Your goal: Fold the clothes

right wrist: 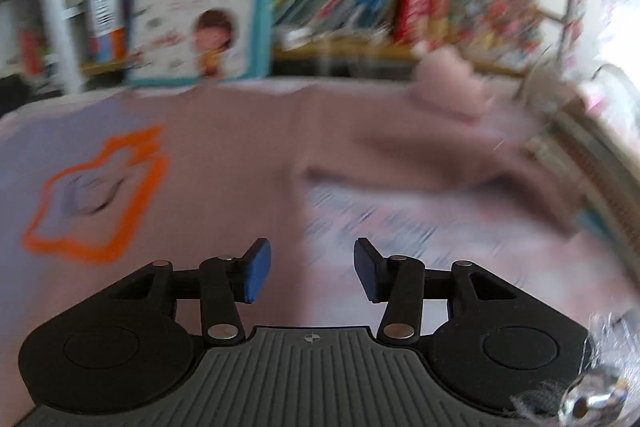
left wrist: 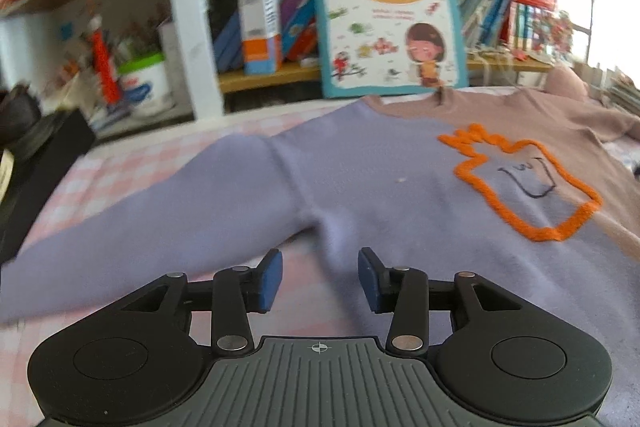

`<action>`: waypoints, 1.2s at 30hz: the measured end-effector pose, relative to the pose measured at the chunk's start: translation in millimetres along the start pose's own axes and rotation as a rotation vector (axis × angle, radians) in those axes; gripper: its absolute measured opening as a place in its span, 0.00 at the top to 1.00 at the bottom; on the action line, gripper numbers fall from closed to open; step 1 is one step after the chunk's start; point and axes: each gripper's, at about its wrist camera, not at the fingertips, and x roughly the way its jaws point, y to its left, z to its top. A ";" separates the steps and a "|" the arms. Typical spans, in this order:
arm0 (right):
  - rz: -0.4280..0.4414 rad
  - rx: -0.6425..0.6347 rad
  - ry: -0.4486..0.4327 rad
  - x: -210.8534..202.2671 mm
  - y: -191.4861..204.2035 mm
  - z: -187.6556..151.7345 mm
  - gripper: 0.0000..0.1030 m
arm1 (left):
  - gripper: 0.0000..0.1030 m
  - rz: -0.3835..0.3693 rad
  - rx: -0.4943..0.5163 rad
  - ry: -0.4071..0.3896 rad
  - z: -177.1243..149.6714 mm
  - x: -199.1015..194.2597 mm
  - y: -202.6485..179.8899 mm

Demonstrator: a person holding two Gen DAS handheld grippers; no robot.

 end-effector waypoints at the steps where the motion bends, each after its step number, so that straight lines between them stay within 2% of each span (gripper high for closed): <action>1: 0.010 0.011 0.008 -2.8 3.2 -5.6 0.58 | 0.56 0.000 -0.021 0.007 -1.2 0.7 5.1; 5: 0.005 0.050 0.017 -8.4 7.3 -19.8 0.58 | 0.55 -0.026 -0.080 0.014 0.3 5.3 13.8; 7: 0.000 0.072 0.012 -10.3 6.4 -20.9 0.61 | 0.55 -0.030 -0.070 0.014 2.5 10.3 11.4; 8: -0.001 0.075 0.009 -11.1 6.9 -21.3 0.66 | 0.56 -0.040 -0.074 0.014 4.2 13.4 11.7; 10: 0.016 0.083 0.006 -12.4 11.2 -23.2 0.81 | 0.66 -0.056 -0.077 0.013 8.1 18.9 12.5; 11: 0.032 0.089 0.005 -12.5 13.5 -24.5 0.90 | 0.80 -0.067 -0.076 0.012 10.2 21.8 13.0; 12: 0.041 0.086 0.005 -13.3 17.9 -25.5 0.90 | 0.91 -0.074 -0.071 0.011 12.2 24.4 13.2; 13: 0.049 0.080 0.004 -14.3 23.0 -26.3 0.90 | 0.93 -0.067 -0.055 0.008 13.6 26.1 12.6; 14: 0.057 0.073 0.004 -15.3 28.0 -27.1 0.90 | 0.93 -0.046 -0.031 0.004 14.9 27.7 11.7; 17: 0.148 0.048 0.012 -17.6 46.1 -30.5 0.91 | 0.95 0.104 0.051 0.002 15.8 30.6 10.1; 18: 0.158 0.028 0.009 -18.4 51.9 -31.7 0.91 | 0.95 0.119 0.055 0.008 15.2 29.5 11.5; 20: 0.122 -0.017 -0.006 -19.9 59.8 -31.9 0.91 | 0.95 0.103 0.049 0.012 13.0 24.4 13.2; 27: -0.013 0.001 -0.035 -21.0 50.2 -33.6 0.91 | 0.94 0.008 0.007 0.008 5.0 11.9 10.8; 32: -0.018 -0.029 -0.026 -26.5 56.9 -39.1 0.91 | 0.94 0.002 -0.041 0.004 3.0 12.0 17.5; 36: -0.008 -0.030 -0.027 -29.5 58.6 -42.0 0.91 | 0.89 0.011 -0.061 0.004 2.0 9.7 20.6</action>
